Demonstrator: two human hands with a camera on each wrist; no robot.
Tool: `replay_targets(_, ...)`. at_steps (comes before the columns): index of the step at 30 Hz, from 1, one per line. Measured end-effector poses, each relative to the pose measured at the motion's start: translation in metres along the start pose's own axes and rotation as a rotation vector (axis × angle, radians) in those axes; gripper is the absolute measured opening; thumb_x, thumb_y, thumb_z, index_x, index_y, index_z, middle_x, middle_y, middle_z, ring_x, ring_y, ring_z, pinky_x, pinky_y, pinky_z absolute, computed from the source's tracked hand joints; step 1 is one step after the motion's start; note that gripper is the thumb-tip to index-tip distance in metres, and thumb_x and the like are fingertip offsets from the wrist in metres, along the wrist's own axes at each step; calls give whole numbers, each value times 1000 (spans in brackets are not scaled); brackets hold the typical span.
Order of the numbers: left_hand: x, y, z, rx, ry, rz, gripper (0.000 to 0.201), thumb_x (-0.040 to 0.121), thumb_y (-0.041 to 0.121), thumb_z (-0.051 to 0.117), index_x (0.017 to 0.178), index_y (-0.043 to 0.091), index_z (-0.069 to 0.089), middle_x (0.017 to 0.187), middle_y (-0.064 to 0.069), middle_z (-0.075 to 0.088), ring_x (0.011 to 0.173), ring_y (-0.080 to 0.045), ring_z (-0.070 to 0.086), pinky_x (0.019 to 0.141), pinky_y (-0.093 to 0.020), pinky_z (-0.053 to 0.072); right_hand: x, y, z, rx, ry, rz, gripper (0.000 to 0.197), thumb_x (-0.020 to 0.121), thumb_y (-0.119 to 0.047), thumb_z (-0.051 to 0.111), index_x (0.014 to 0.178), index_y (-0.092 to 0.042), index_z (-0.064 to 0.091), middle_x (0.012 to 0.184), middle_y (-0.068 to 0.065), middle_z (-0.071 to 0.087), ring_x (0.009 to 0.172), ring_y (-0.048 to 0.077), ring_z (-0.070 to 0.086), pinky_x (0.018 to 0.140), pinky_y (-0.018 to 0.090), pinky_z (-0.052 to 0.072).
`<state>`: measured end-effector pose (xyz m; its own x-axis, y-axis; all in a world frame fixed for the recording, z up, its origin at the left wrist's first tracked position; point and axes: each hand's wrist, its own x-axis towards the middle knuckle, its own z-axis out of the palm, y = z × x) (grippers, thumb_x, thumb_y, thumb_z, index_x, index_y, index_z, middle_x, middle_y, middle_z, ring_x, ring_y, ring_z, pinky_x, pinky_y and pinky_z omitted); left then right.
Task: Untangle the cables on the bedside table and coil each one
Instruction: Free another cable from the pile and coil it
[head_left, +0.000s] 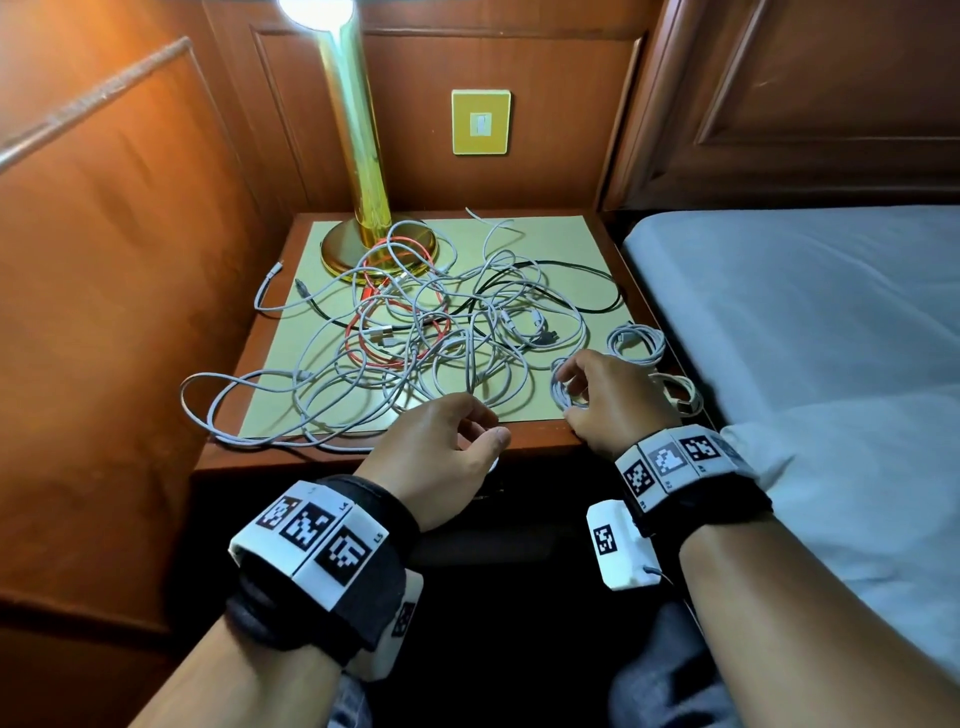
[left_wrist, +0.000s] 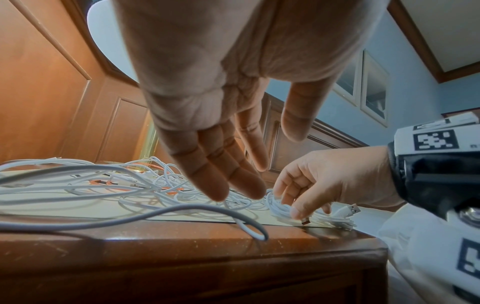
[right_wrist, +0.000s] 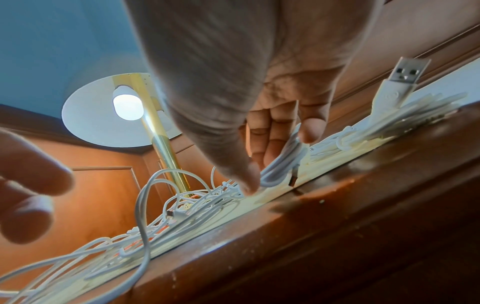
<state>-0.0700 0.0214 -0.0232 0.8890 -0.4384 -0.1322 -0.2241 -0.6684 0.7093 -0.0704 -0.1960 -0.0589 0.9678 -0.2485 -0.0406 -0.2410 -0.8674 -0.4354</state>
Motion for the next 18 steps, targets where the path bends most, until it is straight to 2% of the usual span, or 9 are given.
replay_targets(4,0,2,0,9,0,3,22,96,45,59,108,29,67,97,14,66,84,5,57,63,-6,37,-2,-2,-5,224,87,12,29,80,-13,71,104,-25,59,91,-10,64,85,13,63,79,29,53)
replay_targets(8,1,2,0,0,3,5,23,96,45,58,109,28,66,98,15,66,86,5,58,65,-6,38,-3,-5,-15,640,143,123,26,81,-9,72,103,-18,62,87,-3,68,73,14,67,67,26,54)
replay_targets(11,2,4,2,-1,0,5,23,96,46,59,109,28,66,97,15,66,85,5,58,63,-5,38,1,-5,-20,903,105,246,26,84,-3,67,108,-13,61,80,1,69,58,9,66,50,22,46)
replay_targets(15,3,6,4,-5,-12,8,24,96,46,58,110,29,65,98,14,65,84,6,57,61,-4,36,3,-6,-22,1170,82,347,23,89,0,60,105,-17,61,72,0,68,55,12,63,51,26,39)
replay_targets(18,4,7,5,-53,-23,-3,25,96,46,59,111,27,66,98,13,66,85,3,60,68,-13,45,-1,-9,-29,1342,50,335,23,93,1,52,101,-19,60,80,2,68,58,11,61,51,26,36)
